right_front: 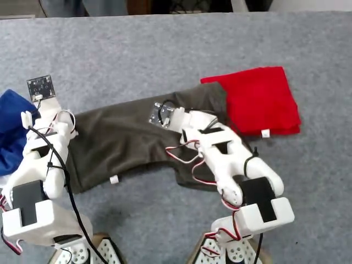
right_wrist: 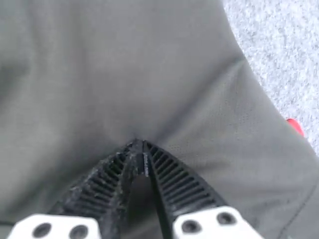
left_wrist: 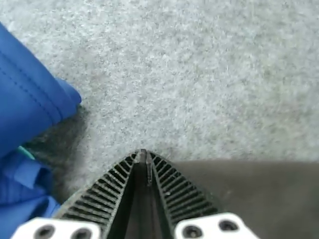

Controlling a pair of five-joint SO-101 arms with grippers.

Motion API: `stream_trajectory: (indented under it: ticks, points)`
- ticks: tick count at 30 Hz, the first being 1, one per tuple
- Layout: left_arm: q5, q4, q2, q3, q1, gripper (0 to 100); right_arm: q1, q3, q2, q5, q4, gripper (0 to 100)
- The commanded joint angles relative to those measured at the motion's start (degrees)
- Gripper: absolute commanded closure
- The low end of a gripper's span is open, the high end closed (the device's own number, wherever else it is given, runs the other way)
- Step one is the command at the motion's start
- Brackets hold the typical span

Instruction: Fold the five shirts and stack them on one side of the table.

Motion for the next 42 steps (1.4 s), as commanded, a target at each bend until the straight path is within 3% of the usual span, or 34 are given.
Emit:
stream_trajectory:
  ticks: [1, 34, 42]
  points:
    - [1.3, -1.1, -0.4, -1.8, 0.4, 97, 1.1, -1.5, 0.3, 0.2, -0.7, 98.6]
    - [1.4, -3.7, -0.5, -0.6, -0.9, 97, 3.1, -2.8, 1.9, 0.4, -2.8, 98.6]
    - [1.4, 4.7, -14.9, -1.3, -0.7, 97, 2.7, -3.9, -12.2, 0.4, 7.4, 98.6]
